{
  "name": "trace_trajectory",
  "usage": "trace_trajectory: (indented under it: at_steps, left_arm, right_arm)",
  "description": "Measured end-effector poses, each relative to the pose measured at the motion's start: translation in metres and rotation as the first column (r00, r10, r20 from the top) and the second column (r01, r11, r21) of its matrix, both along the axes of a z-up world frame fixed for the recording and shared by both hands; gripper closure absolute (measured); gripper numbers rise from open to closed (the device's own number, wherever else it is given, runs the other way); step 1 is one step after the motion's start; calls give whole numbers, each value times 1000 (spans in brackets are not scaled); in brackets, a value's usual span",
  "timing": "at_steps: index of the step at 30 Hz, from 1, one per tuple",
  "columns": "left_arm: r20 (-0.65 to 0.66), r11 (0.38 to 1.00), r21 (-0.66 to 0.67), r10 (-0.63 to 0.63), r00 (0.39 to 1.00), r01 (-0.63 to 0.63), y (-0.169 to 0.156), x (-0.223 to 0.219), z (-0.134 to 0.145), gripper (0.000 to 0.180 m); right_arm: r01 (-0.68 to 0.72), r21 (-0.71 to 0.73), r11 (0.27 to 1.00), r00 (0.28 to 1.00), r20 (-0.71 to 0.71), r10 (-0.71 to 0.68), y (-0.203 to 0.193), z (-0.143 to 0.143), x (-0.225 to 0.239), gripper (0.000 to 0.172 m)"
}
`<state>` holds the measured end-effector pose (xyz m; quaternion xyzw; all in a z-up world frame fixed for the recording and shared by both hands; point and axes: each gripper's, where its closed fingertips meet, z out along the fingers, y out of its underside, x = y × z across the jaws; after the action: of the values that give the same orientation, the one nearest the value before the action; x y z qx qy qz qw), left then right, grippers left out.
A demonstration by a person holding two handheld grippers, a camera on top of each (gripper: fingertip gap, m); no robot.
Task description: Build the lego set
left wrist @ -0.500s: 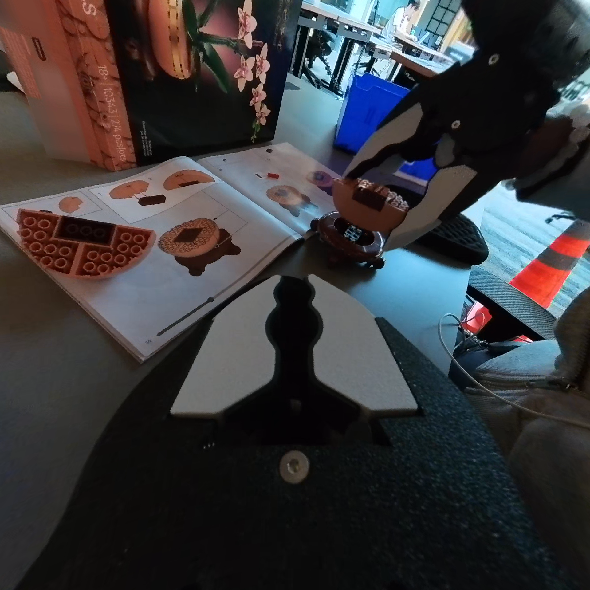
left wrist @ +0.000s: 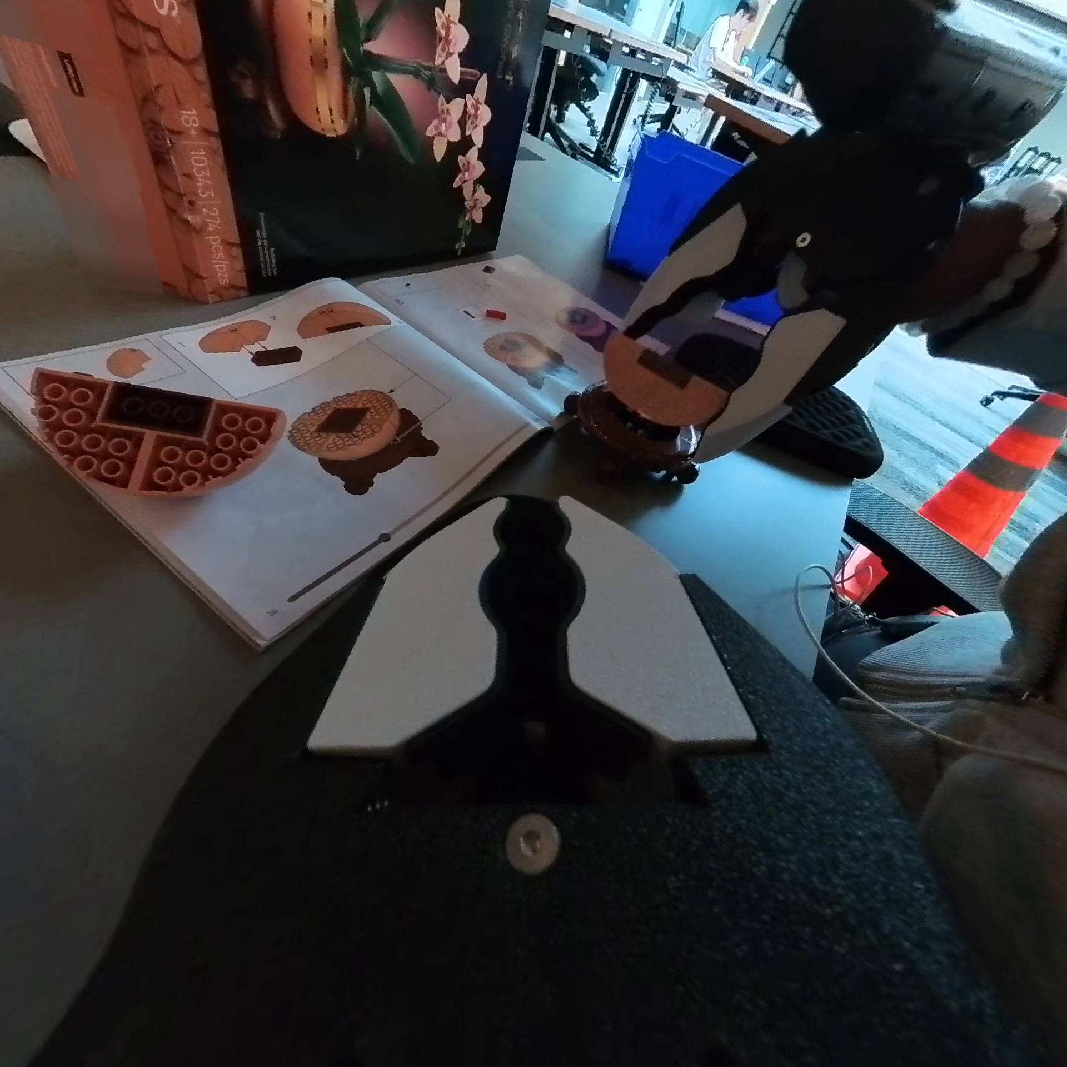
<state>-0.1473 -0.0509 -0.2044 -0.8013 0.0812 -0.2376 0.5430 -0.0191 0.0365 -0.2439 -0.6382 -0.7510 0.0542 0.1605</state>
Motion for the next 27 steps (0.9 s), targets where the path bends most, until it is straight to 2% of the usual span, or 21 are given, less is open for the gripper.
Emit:
trace_trajectory:
  at_steps: [7, 9, 12, 14, 17, 20, 22, 27]
  left_arm:
    - [1, 1000, 0, 4, 1000, -4, 0, -2, -1, 168]
    - [-1, 1000, 2, 2, 1000, -2, 0, -1, -1, 168]
    - [-6, 1000, 7, -7, 1000, 7, -1, 0, 0, 168]
    - [-16, 1000, 12, -10, 1000, 10, -1, 1, 1, 168]
    - [-37, 1000, 16, -8, 999, 9, -1, 3, 2, 168]
    - [-58, 1000, 27, -14, 998, 16, 1, 8, 6, 168]
    - [-60, 998, 40, -40, 997, 43, 1, 16, 9, 168]
    - [-96, 997, 34, -71, 993, 74, 6, 32, 12, 168]
  right_arm:
    - [-82, -51, 995, 995, 59, 85, -4, 1, 11, 78]
    - [-156, -82, 984, 986, 39, 159, -3, 8, 14, 73]
    - [-359, -77, 930, 933, -37, 357, 3, 20, 14, 63]
    - [-478, -44, 877, 877, -67, 475, 12, 28, 11, 55]
    - [-606, -117, 787, 795, -48, 605, 17, 33, 5, 56]
    - [-703, -200, 682, 701, -36, 712, 10, 25, 0, 58]
    - [-774, -233, 588, 611, -33, 791, 3, 18, 2, 64]
    - [-862, -233, 451, 473, -50, 879, 0, 13, 1, 68]
